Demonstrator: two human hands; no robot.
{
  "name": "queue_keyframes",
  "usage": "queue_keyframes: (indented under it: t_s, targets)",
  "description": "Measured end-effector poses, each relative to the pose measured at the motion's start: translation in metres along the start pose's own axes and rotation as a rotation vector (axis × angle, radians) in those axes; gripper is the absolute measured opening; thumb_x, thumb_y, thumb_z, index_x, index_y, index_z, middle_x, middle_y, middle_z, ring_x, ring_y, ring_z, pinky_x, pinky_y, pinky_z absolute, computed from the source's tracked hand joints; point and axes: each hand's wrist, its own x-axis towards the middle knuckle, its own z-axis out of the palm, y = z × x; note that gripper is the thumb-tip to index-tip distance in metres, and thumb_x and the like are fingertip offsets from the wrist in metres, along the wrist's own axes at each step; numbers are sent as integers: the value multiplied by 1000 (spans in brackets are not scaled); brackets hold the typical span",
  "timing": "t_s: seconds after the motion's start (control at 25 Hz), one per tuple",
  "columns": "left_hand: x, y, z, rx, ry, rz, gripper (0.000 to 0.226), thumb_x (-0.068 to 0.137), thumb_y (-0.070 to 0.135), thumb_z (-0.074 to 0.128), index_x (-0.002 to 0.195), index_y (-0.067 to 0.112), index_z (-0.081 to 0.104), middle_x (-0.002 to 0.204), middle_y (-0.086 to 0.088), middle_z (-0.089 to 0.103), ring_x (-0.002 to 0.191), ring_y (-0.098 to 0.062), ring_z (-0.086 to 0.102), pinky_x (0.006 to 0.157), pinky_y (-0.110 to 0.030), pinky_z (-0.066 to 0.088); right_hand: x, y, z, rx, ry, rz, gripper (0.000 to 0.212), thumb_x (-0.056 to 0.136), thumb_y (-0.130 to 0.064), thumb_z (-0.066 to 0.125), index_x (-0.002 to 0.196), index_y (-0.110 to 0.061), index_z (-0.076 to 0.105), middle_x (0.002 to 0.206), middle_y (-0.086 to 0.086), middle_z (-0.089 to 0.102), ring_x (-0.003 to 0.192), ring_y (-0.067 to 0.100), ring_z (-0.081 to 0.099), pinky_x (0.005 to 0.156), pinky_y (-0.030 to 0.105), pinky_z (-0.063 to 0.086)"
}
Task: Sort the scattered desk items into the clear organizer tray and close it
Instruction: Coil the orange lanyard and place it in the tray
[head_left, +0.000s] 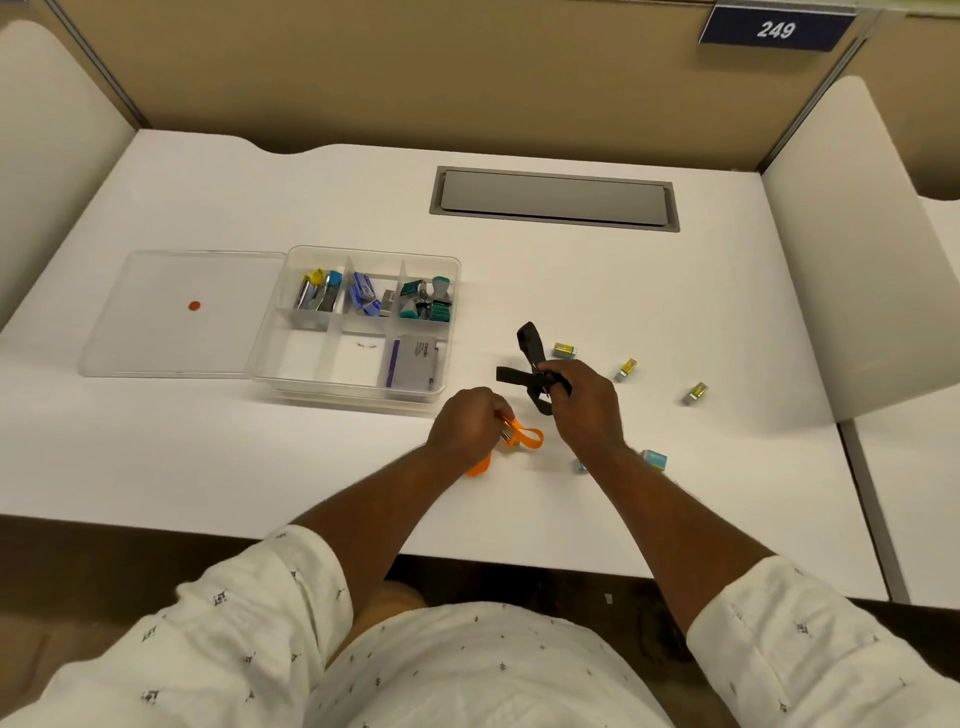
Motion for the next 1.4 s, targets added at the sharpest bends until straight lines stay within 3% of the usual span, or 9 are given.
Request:
queue_keyframes:
  t_s: [0.16,0.32,0.64,0.8,0.96,1.12,1.4]
  targets:
    - [0,-19,-43,-121,36,17,18,90,12,65,102,17,77,106,0,72,91,-11,61,85,-23,47,8,-32,21,63,69,-42,32,90,0,55,109,-19,72,106,-3,73,93,13,65,82,23,51]
    - [5,-48,-95,-178,33,58,17,89,10,66,101,15,77,105,-2,72,91,-14,65,87,-30,54,16,-74,52,95,124,-67,32,87,4,55,105,-17,72,104,-3,70,95,10,63,84,23,52]
    - [11,-159,-178,-236,44,55,16,87,7,68,99,15,77,98,-3,73,86,-15,68,82,-32,58,15,-161,150,22,136,-51,29,89,4,58,107,-15,73,106,1,65,98,13,62,85,12,46]
    - [12,-202,-204,-274,44,38,16,88,4,67,99,11,76,100,-3,73,82,-13,68,77,-23,56,12,-187,187,10,68,50,26,93,-1,59,111,-14,71,110,3,66,100,18,64,87,24,54]
    - [18,-226,-215,-265,85,29,17,88,4,65,96,14,77,95,-2,74,74,-6,64,69,-13,49,19,-201,213,-207,-5,45,25,95,-10,59,115,-19,72,108,4,68,96,23,64,77,30,51]
    - [21,-232,-218,-269,76,44,16,88,5,66,96,13,77,96,-2,73,79,-9,64,70,-15,50,29,-209,223,-480,-64,21,22,91,-17,62,110,-17,71,96,8,72,90,26,62,70,32,41]
    - [28,-237,-221,-267,51,64,17,88,5,65,98,12,76,98,-2,73,80,-9,66,74,-17,52,37,-206,244,-955,-274,-78,27,92,-45,55,97,-23,71,94,2,72,100,25,58,91,42,35]
